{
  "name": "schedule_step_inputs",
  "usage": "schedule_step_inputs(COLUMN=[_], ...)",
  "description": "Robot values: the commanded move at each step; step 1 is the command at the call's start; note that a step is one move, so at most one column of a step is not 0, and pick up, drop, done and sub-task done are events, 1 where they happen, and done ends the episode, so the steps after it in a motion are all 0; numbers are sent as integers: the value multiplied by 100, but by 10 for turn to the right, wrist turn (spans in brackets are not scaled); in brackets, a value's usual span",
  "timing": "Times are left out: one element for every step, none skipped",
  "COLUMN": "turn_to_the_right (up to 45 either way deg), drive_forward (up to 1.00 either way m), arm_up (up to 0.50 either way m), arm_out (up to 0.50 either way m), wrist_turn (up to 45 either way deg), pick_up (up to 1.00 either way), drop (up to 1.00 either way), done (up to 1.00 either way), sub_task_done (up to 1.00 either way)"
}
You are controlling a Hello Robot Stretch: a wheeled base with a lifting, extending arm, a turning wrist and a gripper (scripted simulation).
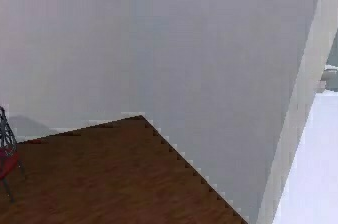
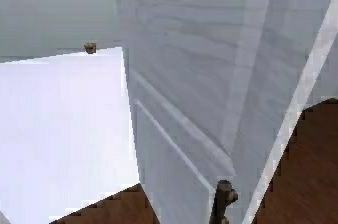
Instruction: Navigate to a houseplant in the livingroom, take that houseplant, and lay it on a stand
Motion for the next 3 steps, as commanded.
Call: schedule_step_inputs(turn_to_the_right=[450, 120, 0], drive_forward=[0, 0, 40], arm_up=[0, 0, 0], arm_out=[0, 0, 0], wrist_turn=[0, 0, 0], pick_up=[0, 0, 0], drop=[0, 0, 0], done=[0, 0, 0], sub_task_done=[0, 0, 0])
